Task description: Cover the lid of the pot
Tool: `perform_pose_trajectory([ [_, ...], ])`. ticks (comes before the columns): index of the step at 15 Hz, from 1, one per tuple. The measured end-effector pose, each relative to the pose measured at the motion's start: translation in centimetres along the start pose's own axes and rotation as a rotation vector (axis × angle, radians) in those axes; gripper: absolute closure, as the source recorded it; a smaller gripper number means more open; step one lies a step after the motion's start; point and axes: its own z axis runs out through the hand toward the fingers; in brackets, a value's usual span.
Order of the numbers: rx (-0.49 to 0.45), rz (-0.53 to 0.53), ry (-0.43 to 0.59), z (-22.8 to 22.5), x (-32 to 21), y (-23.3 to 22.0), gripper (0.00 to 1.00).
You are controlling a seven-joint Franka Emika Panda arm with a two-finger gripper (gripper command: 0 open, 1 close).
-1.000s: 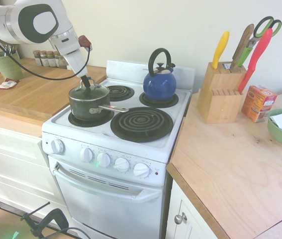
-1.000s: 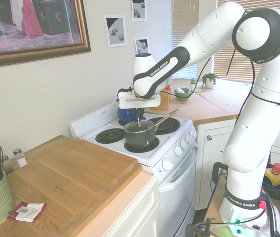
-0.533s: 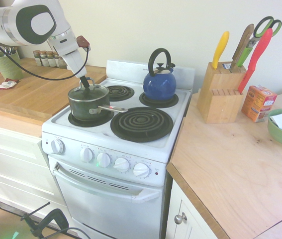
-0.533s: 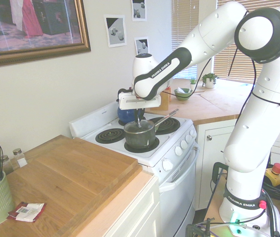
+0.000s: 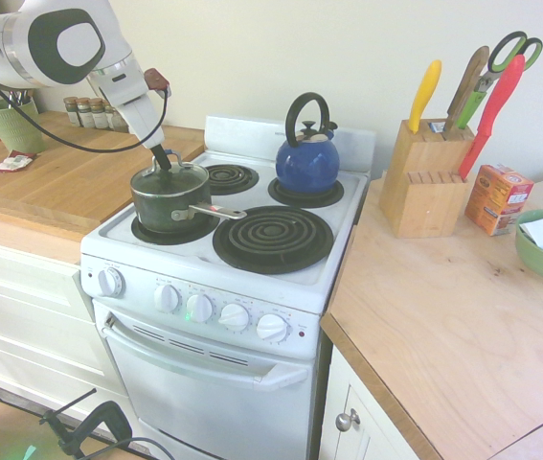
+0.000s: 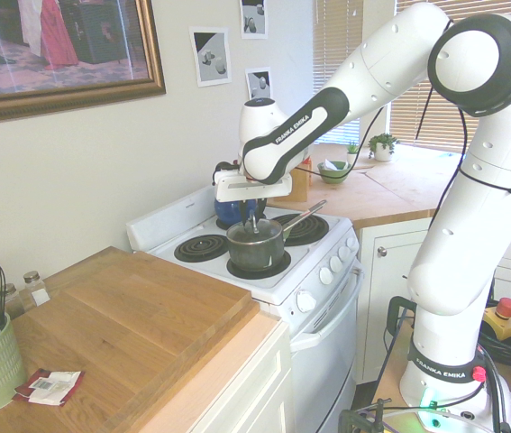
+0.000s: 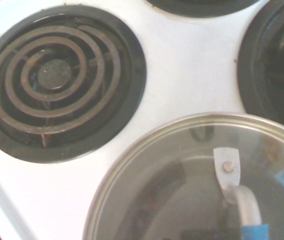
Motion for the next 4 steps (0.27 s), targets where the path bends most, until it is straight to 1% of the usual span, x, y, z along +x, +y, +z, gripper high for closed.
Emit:
perform_pose_trajectory([
  [2,-0.03,0.013,0.02,-1.7,0.5,0.8,0.0],
  [4,-0.017,-0.006,0.034,-5.9,0.3,1.5,0.0],
])
